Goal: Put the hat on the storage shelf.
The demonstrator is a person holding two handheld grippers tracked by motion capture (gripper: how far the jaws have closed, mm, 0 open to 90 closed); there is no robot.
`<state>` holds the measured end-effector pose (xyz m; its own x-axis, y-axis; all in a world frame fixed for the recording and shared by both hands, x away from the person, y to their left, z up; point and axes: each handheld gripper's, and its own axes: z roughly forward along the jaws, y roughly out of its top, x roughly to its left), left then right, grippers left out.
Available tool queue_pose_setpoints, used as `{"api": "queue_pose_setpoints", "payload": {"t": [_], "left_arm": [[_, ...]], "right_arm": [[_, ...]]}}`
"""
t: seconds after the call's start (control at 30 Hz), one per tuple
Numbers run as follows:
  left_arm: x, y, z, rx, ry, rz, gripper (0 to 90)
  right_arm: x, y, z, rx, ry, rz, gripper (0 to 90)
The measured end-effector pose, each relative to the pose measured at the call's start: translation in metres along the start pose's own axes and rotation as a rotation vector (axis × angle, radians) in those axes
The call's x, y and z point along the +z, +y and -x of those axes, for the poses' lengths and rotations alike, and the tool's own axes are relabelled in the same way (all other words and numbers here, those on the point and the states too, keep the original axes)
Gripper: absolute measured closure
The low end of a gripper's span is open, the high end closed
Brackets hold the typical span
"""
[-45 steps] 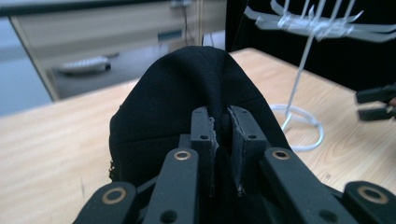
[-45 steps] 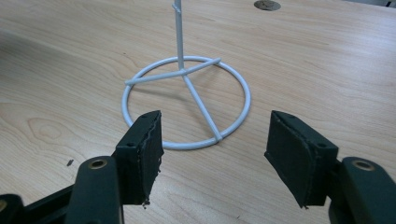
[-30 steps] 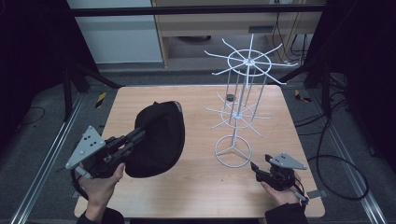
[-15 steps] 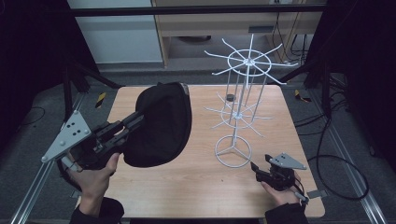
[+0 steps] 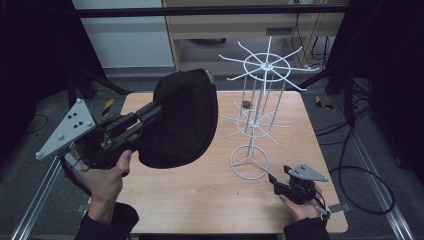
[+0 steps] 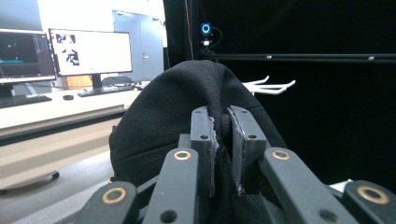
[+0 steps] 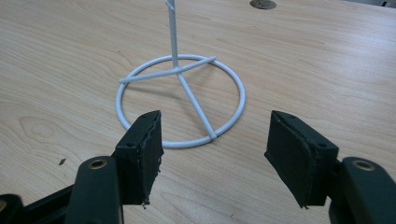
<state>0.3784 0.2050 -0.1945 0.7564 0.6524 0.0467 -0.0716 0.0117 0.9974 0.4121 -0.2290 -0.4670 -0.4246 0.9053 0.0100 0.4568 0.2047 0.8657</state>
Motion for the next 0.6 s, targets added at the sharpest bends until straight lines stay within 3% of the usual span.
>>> {"api": "queue_pose_setpoints", "payload": {"t": [0.23, 0.6], "left_arm": [[0.006, 0.014, 0.006, 0.007, -0.011, 0.04, 80.3], [0.036, 0.015, 0.015, 0.02, -0.03, 0.021, 80.3]], "right_arm": [[0.0, 0.0, 0.0, -0.002, 0.001, 0.0, 36.0], [0.001, 0.0, 0.0, -0.01, 0.001, 0.001, 36.0]]}}
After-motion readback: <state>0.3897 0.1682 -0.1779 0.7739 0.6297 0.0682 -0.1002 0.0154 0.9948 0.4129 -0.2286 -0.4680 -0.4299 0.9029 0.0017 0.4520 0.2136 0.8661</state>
